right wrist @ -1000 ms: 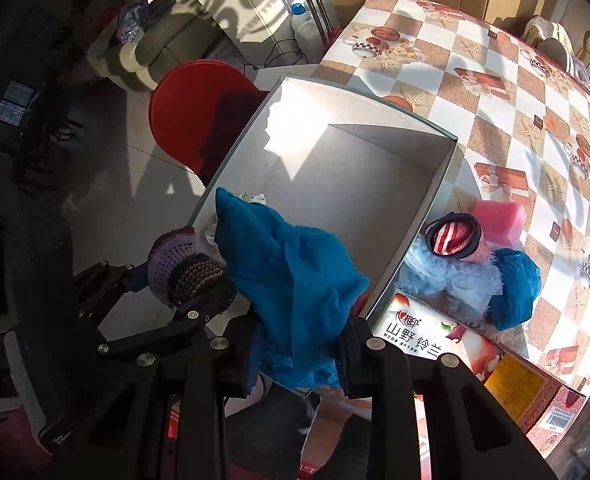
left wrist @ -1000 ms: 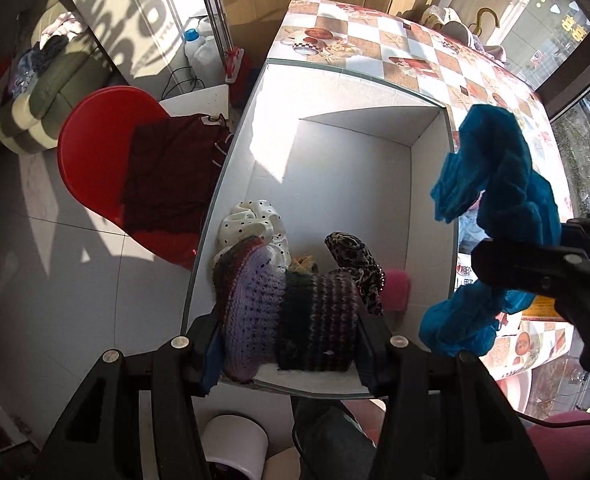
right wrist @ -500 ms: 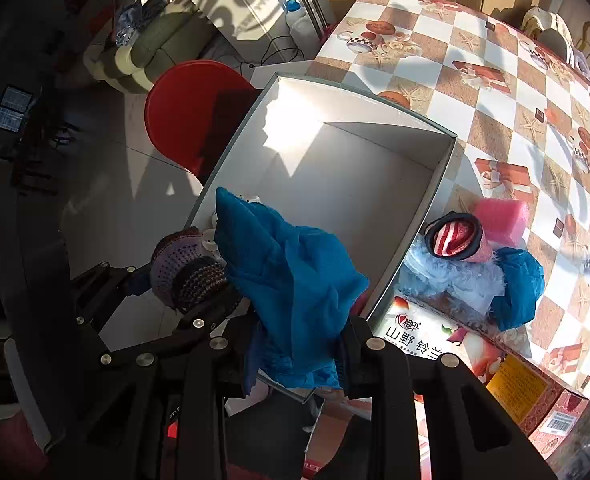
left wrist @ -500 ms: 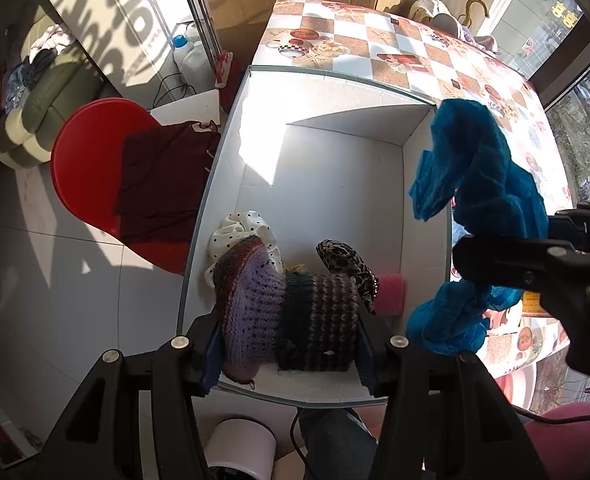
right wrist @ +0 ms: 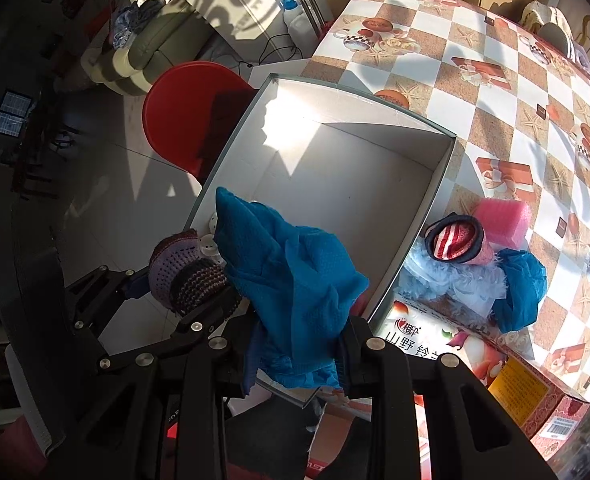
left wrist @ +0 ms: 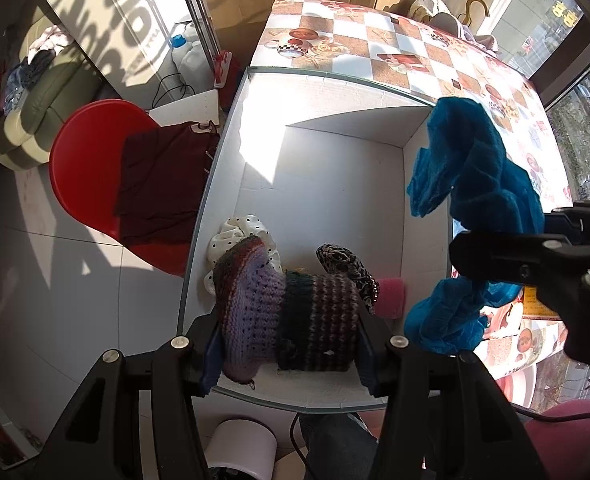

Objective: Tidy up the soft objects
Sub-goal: 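Lower both items into the white box and open both grippers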

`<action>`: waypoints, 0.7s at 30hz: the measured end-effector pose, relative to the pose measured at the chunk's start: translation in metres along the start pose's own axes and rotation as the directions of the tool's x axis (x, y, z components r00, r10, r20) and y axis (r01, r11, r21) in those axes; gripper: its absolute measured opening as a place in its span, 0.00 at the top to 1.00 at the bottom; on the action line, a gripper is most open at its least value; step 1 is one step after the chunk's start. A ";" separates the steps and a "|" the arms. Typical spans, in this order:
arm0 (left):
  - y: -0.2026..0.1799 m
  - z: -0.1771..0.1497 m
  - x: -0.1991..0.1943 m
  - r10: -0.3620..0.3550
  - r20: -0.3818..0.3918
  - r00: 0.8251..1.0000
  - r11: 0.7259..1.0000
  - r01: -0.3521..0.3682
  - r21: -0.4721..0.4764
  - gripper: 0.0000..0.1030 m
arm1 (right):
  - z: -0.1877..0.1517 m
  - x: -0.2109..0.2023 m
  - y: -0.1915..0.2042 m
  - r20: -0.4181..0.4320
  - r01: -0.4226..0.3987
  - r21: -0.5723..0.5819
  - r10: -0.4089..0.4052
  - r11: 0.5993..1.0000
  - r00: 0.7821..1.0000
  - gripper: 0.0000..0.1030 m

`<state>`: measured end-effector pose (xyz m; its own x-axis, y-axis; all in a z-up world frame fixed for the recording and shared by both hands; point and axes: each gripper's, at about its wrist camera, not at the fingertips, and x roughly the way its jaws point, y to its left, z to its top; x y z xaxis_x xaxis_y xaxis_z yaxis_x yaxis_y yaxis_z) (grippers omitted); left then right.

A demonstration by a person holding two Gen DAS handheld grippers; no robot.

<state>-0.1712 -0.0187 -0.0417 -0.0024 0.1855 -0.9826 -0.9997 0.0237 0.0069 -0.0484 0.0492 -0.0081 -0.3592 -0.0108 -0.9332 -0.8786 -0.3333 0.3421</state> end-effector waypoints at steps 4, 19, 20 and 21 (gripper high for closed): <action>-0.001 0.001 0.000 0.000 -0.001 1.000 1.000 0.000 0.002 0.44 | 0.002 0.000 -0.002 0.006 -0.003 0.009 0.003 1.000 1.000 0.69; -0.009 0.008 -0.001 -0.008 0.015 1.000 1.000 0.007 0.028 0.37 | 0.005 -0.004 -0.001 0.026 -0.014 -0.005 0.014 1.000 1.000 0.68; -0.011 0.009 -0.001 -0.004 0.016 1.000 0.999 0.004 0.035 0.35 | 0.006 -0.004 -0.002 0.022 -0.015 -0.004 0.015 1.000 1.000 0.59; -0.012 0.010 -0.001 -0.002 0.016 1.000 0.999 0.001 0.041 0.29 | 0.006 -0.003 -0.002 0.020 -0.016 -0.004 0.016 1.000 1.000 0.50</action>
<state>-0.1592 -0.0097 -0.0393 -0.0005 0.2012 -0.9796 -0.9979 0.0639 0.0136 -0.0474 0.0556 -0.0049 -0.3793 0.0030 -0.9253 -0.8717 -0.3366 0.3563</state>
